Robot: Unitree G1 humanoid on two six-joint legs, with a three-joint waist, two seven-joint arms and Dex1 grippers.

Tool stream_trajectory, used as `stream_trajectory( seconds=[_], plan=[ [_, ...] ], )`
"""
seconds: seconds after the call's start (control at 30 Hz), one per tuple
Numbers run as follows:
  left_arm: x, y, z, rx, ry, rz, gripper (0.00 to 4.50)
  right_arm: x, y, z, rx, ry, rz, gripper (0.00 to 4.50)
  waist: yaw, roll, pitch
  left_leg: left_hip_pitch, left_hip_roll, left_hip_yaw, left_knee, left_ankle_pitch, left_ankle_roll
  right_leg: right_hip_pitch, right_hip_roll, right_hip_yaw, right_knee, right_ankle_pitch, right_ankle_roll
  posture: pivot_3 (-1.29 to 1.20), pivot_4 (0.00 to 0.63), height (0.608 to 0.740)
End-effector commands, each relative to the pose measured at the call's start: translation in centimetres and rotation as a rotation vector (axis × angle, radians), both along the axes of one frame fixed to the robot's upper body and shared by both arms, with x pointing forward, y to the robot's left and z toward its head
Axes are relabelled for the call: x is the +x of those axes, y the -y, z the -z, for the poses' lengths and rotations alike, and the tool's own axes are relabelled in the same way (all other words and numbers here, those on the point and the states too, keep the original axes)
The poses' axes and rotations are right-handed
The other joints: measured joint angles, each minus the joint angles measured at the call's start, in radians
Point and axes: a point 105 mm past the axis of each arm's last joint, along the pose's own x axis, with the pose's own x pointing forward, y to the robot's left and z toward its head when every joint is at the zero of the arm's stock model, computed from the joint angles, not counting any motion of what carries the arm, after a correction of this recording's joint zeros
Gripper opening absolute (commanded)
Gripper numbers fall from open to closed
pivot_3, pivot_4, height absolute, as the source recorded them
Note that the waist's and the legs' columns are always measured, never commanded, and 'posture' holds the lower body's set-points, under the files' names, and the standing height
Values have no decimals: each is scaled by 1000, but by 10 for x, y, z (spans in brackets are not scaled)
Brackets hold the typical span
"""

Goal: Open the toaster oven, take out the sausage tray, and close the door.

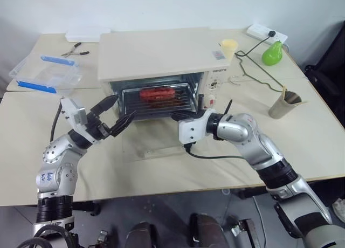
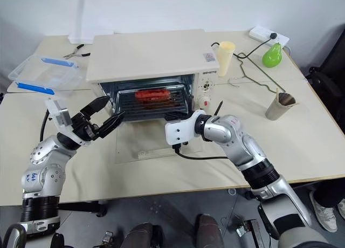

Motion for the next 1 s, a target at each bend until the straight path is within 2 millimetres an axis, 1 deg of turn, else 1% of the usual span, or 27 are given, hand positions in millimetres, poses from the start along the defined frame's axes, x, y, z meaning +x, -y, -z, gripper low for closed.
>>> stream_trajectory(
  seconds=[0.03, 0.1, 0.2, 0.27, 0.33, 0.37, 0.4, 0.5, 0.6, 0.7, 0.77, 0.8, 0.87, 0.93, 1.0],
  plan=[
    [-1, -4, -7, -11, 25, -8, 4500, -15, 0, -26, 57, 73, -51, 26, 0, 0, 0, 0, 0, 0, 0, 0, 0, 0, 0, 0, 0, 0, 0, 0, 150, 740],
    [0, -4, -8, -12, 24, -9, 4500, -18, 3, -26, 40, 86, -53, 26, 1, 0, 0, 0, 0, 0, 0, 0, 0, 0, 0, 0, 0, 0, 0, 0, 150, 740],
    [1, -5, -11, -22, 25, -3, 4500, -28, 11, -32, 55, 141, -66, 26, 6, 0, 0, 0, 0, 0, 0, 0, 0, 0, 0, 0, 0, 0, 0, 0, 150, 740],
    [0, -6, -9, -13, 5, 11, 4500, -36, 15, -27, 36, 143, -85, 26, 15, 0, 0, 0, 0, 0, 0, 0, 0, 0, 0, 0, 0, 0, 0, 0, 150, 740],
    [-1, -6, -8, 0, -13, 24, 4500, -39, 17, -23, 26, 127, -92, 26, 22, -1, 0, 0, 0, 0, 0, 0, 0, 0, 0, 0, -1, 0, 0, 0, 150, 740],
    [-4, -10, -7, -13, -55, 35, 4500, -42, 19, -19, 19, 116, -99, 26, 23, -1, 0, 0, 0, 1, 1, 0, 0, 0, 0, 0, -1, 0, 0, 0, 150, 740],
    [-5, -16, -2, -36, -138, 31, 4500, -45, 21, -16, 11, 108, -107, 26, 22, -1, 0, 0, 0, 1, 1, 0, 0, 0, 0, 0, -1, 0, 0, 0, 150, 740],
    [-15, -24, -2, -48, -207, 41, 4500, -50, 25, -10, -8, 103, -120, 26, 20, -1, 0, 1, 0, 1, 0, 0, 0, 0, 0, 1, -1, 0, 0, 0, 150, 740],
    [-25, -25, -2, -49, -256, 70, 4500, -51, 27, -7, -16, 104, -130, 26, 23, -1, 1, 1, 0, 1, 1, 0, 0, 0, 0, 1, -1, 0, 0, 0, 150, 740],
    [-36, -26, -2, -83, -393, 108, 4500, -50, 26, -6, -16, 100, -136, 26, 27, -1, 1, 1, 1, -1, 2, 0, 0, 2, -1, 1, -1, 0, 0, 0, 150, 740],
    [-38, -27, -4, -117, -484, 111, 4500, -50, 25, -6, -17, 104, -149, 26, 27, -2, 1, 1, 2, -1, 3, 0, 0, 2, -1, 2, -1, 0, 0, 0, 150, 740],
    [-40, -25, -7, -148, -523, 135, 4500, -50, 24, -7, -16, 106, -156, 26, 27, -2, 1, 1, 2, -1, 3, 0, 0, 2, -1, 2, -1, 0, 0, 0, 150, 740],
    [-39, -21, -5, -170, -640, 149, 4500, -49, 22, -10, -11, 118, -176, 26, 27, -2, 1, 1, 3, -2, 3, 0, 0, 2, -1, 2, -1, 0, 0, 0, 150, 740],
    [-41, -14, -7, -176, -686, 180, 4500, -49, 20, -13, -5, 121, -195, 26, 25, -2, 1, 1, 2, -3, 3, 0, 0, 2, -1, 2, 0, 0, 0, 0, 150, 740],
    [-38, -12, -8, -212, -713, 179, 4500, -52, 17, -17, 31, 110, -227, 26, 24, -2, 1, 1, 2, -2, 3, 0, 0, 2, -2, 2, 0, 0, 0, 0, 150, 740]
  ],
)
